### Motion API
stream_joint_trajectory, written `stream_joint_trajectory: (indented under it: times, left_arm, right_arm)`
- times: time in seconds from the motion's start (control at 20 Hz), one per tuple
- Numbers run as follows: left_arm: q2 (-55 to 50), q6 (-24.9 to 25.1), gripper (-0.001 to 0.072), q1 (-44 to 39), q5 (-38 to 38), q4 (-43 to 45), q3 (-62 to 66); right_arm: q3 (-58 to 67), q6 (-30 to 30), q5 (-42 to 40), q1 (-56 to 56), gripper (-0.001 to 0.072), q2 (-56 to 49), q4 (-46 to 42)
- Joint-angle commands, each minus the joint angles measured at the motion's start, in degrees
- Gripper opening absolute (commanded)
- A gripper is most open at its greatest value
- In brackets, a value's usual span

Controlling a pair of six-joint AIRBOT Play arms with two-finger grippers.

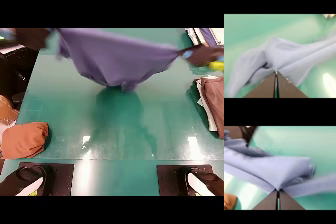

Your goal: Fold the shirts.

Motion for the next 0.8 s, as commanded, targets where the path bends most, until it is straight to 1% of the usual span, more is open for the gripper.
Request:
stream_joint_trajectory:
  times: [0.0, 0.15, 0.25, 0.35, 0.4, 0.5, 0.55, 0.65, 0.75]
  left_arm:
    - [6.5, -0.5, 0.0022, 0.0, -0.4, 0.4, 6.3]
    - [5.8, -0.5, 0.0021, 0.0, -2.0, -0.2, 7.3]
    - [2.9, -1.4, 0.0022, 0.0, -5.0, -0.2, 7.3]
    - [-1.8, -1.3, 0.0022, 0.0, -11.5, -0.4, 7.3]
    - [-4.9, -1.4, 0.0022, 0.0, -15.7, -0.4, 7.3]
    - [-11.6, -1.3, 0.0022, 0.0, -23.3, -0.4, 7.3]
    - [-15.0, -1.2, 0.0022, 0.0, -25.7, -0.4, 7.1]
    - [-20.5, -1.2, 0.0022, 0.0, -24.9, -0.4, 4.1]
    - [-24.5, -1.2, 0.0023, 0.0, -20.0, -1.0, -0.7]
  right_arm:
    - [9.1, 5.6, 3.8, -2.6, 0.0015, 9.1, -8.8]
    - [14.9, 8.7, 6.9, -2.9, 0.0015, 9.7, -13.2]
    - [17.7, 10.8, 11.0, -2.8, 0.0015, 6.5, -14.0]
    - [18.1, 13.1, 16.0, -2.8, 0.0015, 2.2, -14.0]
    - [16.9, 13.1, 17.9, -2.6, 0.0015, -0.1, -14.0]
    - [11.8, 13.1, 19.1, -1.4, 0.0015, -4.5, -14.4]
    - [8.5, 13.1, 18.7, -0.3, 0.0015, -6.6, -16.0]
    - [2.4, 13.1, 16.5, 2.1, 0.0015, -10.6, -21.7]
    - [-1.9, 13.0, 13.1, 3.5, 0.0015, -14.1, -24.2]
